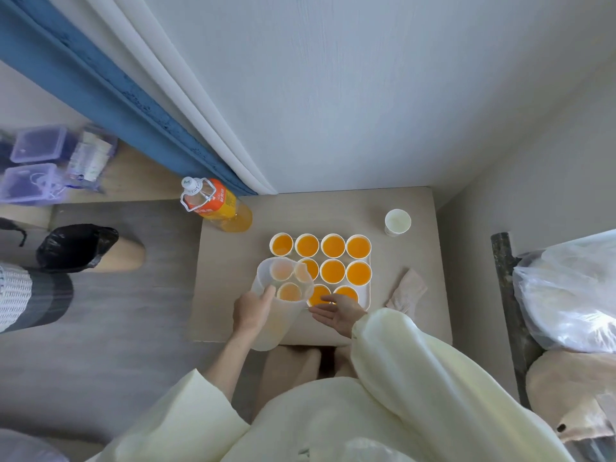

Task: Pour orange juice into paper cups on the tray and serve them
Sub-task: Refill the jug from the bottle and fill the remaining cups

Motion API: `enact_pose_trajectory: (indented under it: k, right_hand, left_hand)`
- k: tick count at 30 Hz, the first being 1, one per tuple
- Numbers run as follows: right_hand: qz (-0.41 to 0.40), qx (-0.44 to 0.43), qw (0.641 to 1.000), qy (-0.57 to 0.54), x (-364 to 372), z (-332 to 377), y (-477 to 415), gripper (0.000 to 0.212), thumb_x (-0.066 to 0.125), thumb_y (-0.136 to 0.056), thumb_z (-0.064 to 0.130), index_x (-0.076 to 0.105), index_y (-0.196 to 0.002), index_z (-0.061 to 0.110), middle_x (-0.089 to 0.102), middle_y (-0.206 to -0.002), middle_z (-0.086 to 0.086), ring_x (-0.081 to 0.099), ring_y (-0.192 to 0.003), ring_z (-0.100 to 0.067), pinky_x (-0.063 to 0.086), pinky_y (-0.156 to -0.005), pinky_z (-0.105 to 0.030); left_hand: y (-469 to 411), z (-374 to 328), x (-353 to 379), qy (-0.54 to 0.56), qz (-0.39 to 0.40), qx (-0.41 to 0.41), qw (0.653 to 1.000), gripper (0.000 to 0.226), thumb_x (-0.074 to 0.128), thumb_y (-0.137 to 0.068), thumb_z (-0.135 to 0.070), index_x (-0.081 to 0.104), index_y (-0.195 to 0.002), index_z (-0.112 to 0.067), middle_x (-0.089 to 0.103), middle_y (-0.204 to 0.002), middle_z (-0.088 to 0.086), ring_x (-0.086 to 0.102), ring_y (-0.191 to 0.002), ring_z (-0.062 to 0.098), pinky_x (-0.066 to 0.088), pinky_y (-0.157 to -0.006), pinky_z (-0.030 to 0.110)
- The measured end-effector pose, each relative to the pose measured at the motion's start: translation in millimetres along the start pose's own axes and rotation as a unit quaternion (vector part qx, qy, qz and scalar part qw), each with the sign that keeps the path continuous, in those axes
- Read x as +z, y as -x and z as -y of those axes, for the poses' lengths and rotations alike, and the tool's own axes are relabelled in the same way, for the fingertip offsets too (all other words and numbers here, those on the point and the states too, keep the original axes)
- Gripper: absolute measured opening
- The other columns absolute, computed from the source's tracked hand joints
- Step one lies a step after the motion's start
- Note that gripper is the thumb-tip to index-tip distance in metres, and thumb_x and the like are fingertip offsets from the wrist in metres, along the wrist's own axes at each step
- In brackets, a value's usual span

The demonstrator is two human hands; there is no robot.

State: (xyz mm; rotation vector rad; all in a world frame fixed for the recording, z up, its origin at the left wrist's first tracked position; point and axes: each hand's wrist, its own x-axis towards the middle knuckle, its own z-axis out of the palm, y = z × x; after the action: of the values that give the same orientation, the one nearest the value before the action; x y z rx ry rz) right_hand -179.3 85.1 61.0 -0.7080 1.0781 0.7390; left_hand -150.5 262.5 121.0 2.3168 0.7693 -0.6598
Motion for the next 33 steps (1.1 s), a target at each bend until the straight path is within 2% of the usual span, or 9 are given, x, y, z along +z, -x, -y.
enact_pose_trajectory:
  k: [6, 10, 15, 19, 23, 26, 30, 33]
  right_hand:
    - [-0.015, -0.009, 1.0, 0.023, 13, -23, 1, 0.032, 0.05, -0.098, 0.008, 0.049, -0.129, -0.002, 0.058, -0.122, -0.023, 0.064, -0.104, -0.034, 0.057, -0.083, -0.04]
    - [0.004, 0.005, 0.998, 0.066, 23, -45, 8, 0.037, 0.054, -0.098, 0.018, 0.048, -0.13, 0.002, 0.056, -0.129, -0.02, 0.06, -0.114, -0.033, 0.053, -0.095, -0.042]
    - [0.017, 0.0, 0.995, 0.096, 38, -71, 11, 0.037, 0.063, -0.093, 0.019, 0.054, -0.126, 0.006, 0.061, -0.119, -0.017, 0.063, -0.107, -0.031, 0.056, -0.09, -0.04]
    - [0.025, -0.004, 0.992, 0.121, 43, -88, 13, 0.029, 0.065, -0.091, 0.02, 0.061, -0.117, 0.009, 0.061, -0.118, -0.017, 0.063, -0.104, -0.029, 0.055, -0.091, -0.041]
    - [0.007, -0.011, 0.993, 0.116, 38, -100, 13, 0.027, 0.059, -0.095, 0.017, 0.059, -0.121, 0.009, 0.066, -0.115, -0.014, 0.066, -0.101, -0.028, 0.057, -0.076, -0.035]
    - [-0.015, -0.013, 0.994, 0.112, 27, -104, 10, 0.025, 0.058, -0.096, 0.016, 0.06, -0.119, 0.009, 0.066, -0.112, -0.013, 0.065, -0.101, -0.028, 0.057, -0.076, -0.033]
    - [-0.049, -0.011, 0.994, 0.1, 9, -102, 4, 0.017, 0.055, -0.097, 0.015, 0.06, -0.113, 0.01, 0.063, -0.115, -0.015, 0.063, -0.103, -0.029, 0.056, -0.081, -0.035]
    - [-0.051, -0.016, 0.995, 0.089, -2, -96, 0, 0.009, 0.055, -0.098, 0.015, 0.06, -0.105, 0.013, 0.063, -0.113, -0.013, 0.063, -0.102, -0.028, 0.054, -0.082, -0.035]
  left_hand:
    - [-5, 33, -19, 0.016, -0.002, -0.003, 1.0, 0.042, 0.051, -0.087, -0.038, 0.045, -0.059, -0.008, 0.049, -0.061, 0.007, 0.048, -0.06, 0.022, 0.036, -0.055, 0.031]
    - [2, 56, -29, 0.022, 0.001, 0.001, 1.0, 0.041, 0.05, -0.081, -0.039, 0.036, -0.055, -0.01, 0.042, -0.056, 0.004, 0.04, -0.055, 0.021, 0.033, -0.053, 0.03]
    - [13, 83, -37, 0.022, 0.016, -0.003, 1.0, 0.04, 0.052, -0.084, -0.035, 0.039, -0.057, -0.008, 0.046, -0.057, 0.006, 0.042, -0.055, 0.022, 0.034, -0.054, 0.03]
    - [26, 93, -35, 0.033, 0.03, 0.003, 0.999, 0.041, 0.044, -0.067, -0.046, 0.039, -0.052, -0.008, 0.048, -0.055, 0.008, 0.043, -0.055, 0.025, 0.035, -0.055, 0.032]
    - [37, 101, -25, 0.043, 0.048, -0.001, 0.998, 0.039, 0.041, -0.063, -0.046, 0.039, -0.052, -0.009, 0.047, -0.053, 0.007, 0.046, -0.056, 0.026, 0.035, -0.055, 0.031]
    - [42, 105, -14, 0.04, 0.065, -0.003, 0.997, 0.039, 0.042, -0.065, -0.046, 0.039, -0.052, -0.009, 0.045, -0.053, 0.006, 0.044, -0.056, 0.024, 0.034, -0.055, 0.031]
    - [40, 106, 4, 0.043, 0.092, 0.011, 0.995, 0.05, 0.05, -0.088, -0.044, 0.039, -0.056, -0.007, 0.044, -0.057, 0.008, 0.044, -0.058, 0.022, 0.035, -0.059, 0.032]
    - [40, 100, 17, 0.043, 0.107, 0.015, 0.993, 0.055, 0.048, -0.093, -0.049, 0.039, -0.058, -0.008, 0.044, -0.058, 0.006, 0.044, -0.057, 0.02, 0.035, -0.06, 0.03]
